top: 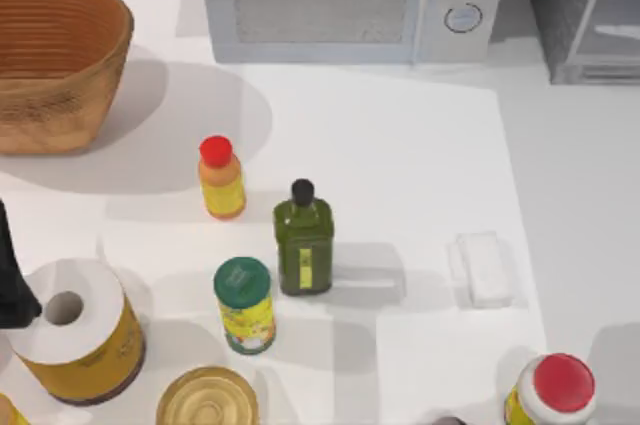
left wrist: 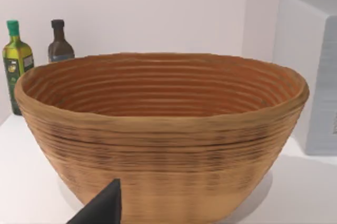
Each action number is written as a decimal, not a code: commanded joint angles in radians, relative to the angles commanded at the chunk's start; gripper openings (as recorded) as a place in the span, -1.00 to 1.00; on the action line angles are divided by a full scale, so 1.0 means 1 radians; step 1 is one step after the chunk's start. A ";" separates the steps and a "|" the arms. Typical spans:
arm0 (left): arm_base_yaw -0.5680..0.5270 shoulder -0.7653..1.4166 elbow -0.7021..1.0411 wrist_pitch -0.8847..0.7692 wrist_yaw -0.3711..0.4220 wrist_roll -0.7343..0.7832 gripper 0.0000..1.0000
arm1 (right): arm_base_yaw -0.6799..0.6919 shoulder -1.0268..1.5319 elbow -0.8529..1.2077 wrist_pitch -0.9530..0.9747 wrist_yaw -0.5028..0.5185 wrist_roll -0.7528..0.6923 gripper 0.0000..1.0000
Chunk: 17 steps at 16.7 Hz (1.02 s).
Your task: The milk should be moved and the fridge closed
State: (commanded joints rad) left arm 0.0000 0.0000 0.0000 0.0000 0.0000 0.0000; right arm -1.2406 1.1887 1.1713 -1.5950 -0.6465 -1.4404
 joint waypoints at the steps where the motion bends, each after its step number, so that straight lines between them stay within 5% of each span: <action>1: 0.000 0.000 0.000 0.000 0.000 0.000 1.00 | -0.067 0.070 0.022 0.008 -0.036 -0.065 1.00; 9: 0.000 0.000 0.000 0.000 0.000 0.000 1.00 | -0.470 0.512 0.139 0.087 -0.248 -0.487 1.00; 17: 0.000 0.000 0.000 0.000 0.000 0.000 1.00 | -0.570 0.630 0.162 0.119 -0.295 -0.603 1.00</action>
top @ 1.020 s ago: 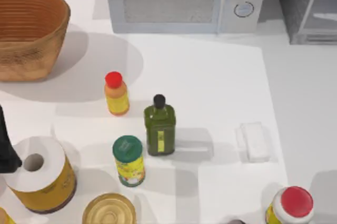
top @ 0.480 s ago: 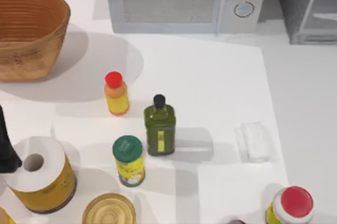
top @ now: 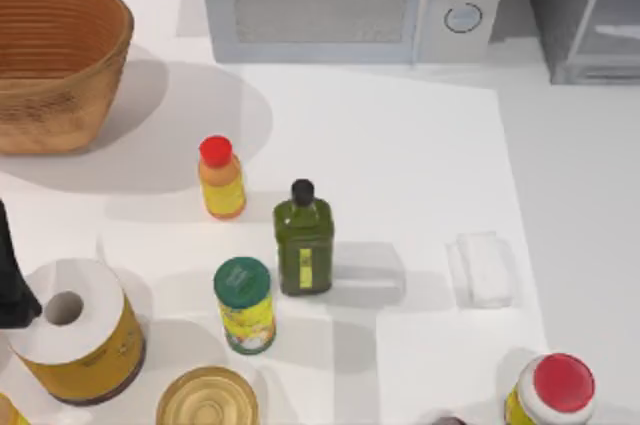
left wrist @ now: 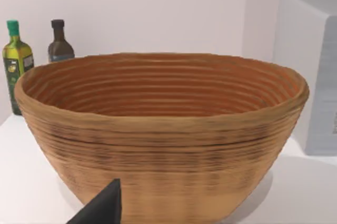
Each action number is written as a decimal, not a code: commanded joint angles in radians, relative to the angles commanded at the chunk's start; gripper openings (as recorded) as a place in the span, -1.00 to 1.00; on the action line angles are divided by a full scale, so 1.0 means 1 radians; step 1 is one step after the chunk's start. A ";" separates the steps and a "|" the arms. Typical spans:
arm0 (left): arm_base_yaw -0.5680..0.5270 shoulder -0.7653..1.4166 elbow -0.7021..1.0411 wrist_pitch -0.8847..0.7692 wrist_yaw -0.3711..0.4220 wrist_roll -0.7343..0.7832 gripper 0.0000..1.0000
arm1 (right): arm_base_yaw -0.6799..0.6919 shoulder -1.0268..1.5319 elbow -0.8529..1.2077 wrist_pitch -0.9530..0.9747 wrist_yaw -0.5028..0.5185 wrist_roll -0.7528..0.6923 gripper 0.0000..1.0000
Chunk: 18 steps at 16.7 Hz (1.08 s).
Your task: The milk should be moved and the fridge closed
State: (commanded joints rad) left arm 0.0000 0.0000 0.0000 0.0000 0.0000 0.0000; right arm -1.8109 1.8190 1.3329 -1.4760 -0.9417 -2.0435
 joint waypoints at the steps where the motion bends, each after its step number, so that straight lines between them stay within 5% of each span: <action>1: 0.000 0.000 0.000 0.000 0.000 0.000 1.00 | 0.000 0.000 0.000 0.000 0.000 0.000 1.00; 9: 0.000 0.000 0.000 0.000 0.000 0.000 1.00 | 0.161 -0.008 -0.009 0.184 0.037 0.205 1.00; 18: 0.000 0.000 0.000 0.000 0.000 0.000 1.00 | 0.605 -0.002 -0.017 0.765 0.133 0.917 1.00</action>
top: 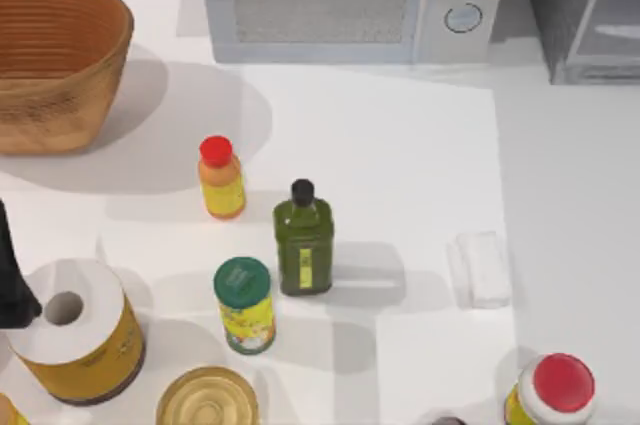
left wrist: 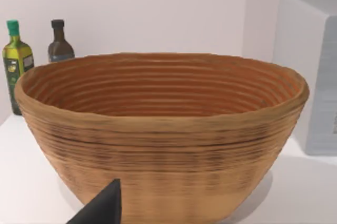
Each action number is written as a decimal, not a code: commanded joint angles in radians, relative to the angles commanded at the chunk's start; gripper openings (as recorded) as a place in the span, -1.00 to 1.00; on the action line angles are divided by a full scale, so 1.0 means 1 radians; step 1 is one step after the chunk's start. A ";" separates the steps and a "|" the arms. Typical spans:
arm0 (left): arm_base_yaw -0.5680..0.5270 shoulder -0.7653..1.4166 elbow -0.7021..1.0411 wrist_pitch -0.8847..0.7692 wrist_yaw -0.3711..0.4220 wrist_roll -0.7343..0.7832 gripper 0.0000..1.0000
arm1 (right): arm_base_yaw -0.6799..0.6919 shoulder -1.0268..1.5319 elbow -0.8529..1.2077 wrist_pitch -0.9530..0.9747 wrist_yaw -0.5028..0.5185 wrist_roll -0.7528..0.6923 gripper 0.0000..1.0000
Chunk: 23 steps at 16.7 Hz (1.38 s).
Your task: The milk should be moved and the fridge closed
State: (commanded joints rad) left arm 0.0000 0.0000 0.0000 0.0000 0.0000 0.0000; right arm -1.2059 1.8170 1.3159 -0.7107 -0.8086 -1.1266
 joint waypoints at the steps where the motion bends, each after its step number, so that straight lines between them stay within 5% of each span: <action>1: 0.000 0.000 0.000 0.000 0.000 0.000 1.00 | 0.048 0.000 -0.003 0.067 0.010 0.086 1.00; 7: 0.000 0.000 0.000 0.000 0.000 0.000 1.00 | 0.249 0.011 -0.013 0.364 0.051 0.440 1.00; 16: 0.000 0.000 0.000 0.000 0.000 0.000 1.00 | 0.279 0.010 -0.026 0.412 0.063 0.488 1.00; 23: 0.000 0.000 0.000 0.000 0.000 0.000 1.00 | 0.640 -0.042 -0.128 0.540 0.307 0.706 1.00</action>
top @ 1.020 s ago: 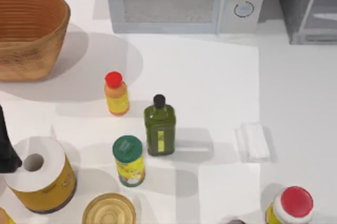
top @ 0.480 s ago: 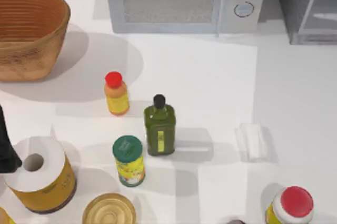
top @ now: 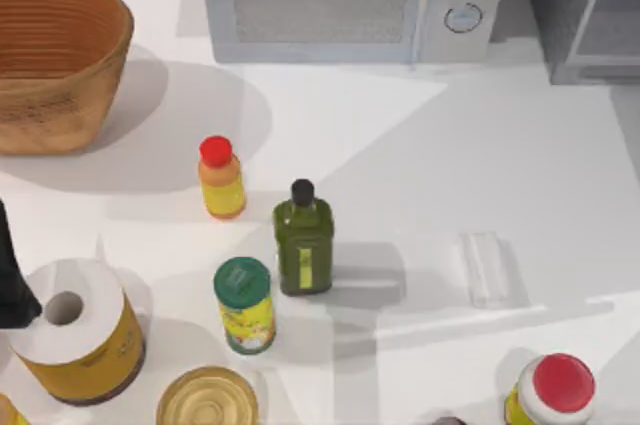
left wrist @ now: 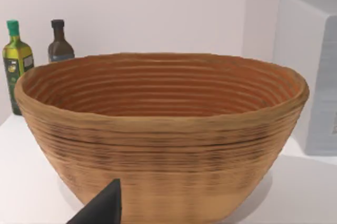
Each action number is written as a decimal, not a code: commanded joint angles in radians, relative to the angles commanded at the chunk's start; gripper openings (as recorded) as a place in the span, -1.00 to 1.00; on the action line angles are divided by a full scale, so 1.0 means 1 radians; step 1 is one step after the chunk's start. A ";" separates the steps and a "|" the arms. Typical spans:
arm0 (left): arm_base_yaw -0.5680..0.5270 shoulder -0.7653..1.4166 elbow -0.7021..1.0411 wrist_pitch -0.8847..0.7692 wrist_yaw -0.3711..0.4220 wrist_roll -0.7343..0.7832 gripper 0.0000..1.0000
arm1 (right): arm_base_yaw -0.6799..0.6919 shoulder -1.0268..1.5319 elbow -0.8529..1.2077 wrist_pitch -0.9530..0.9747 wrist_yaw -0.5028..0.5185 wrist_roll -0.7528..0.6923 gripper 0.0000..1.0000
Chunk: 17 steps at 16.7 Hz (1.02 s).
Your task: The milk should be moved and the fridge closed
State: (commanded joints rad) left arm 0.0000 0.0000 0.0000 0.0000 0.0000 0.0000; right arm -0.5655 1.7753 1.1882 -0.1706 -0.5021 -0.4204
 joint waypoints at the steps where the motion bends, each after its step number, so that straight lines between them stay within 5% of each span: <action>1: 0.000 0.000 0.000 0.000 0.000 0.000 1.00 | 0.079 -0.016 -0.023 0.027 0.055 0.047 1.00; 8: 0.000 0.000 0.000 0.000 0.000 0.000 1.00 | 0.497 -0.137 -0.171 0.200 0.425 0.365 1.00; 17: 0.000 0.000 0.000 0.000 0.000 0.000 1.00 | 0.528 -0.111 -0.159 0.205 0.474 0.403 1.00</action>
State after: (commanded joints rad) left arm 0.0000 0.0000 0.0000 0.0000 0.0000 0.0000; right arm -0.0378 1.6638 1.0289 0.0342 -0.0284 -0.0173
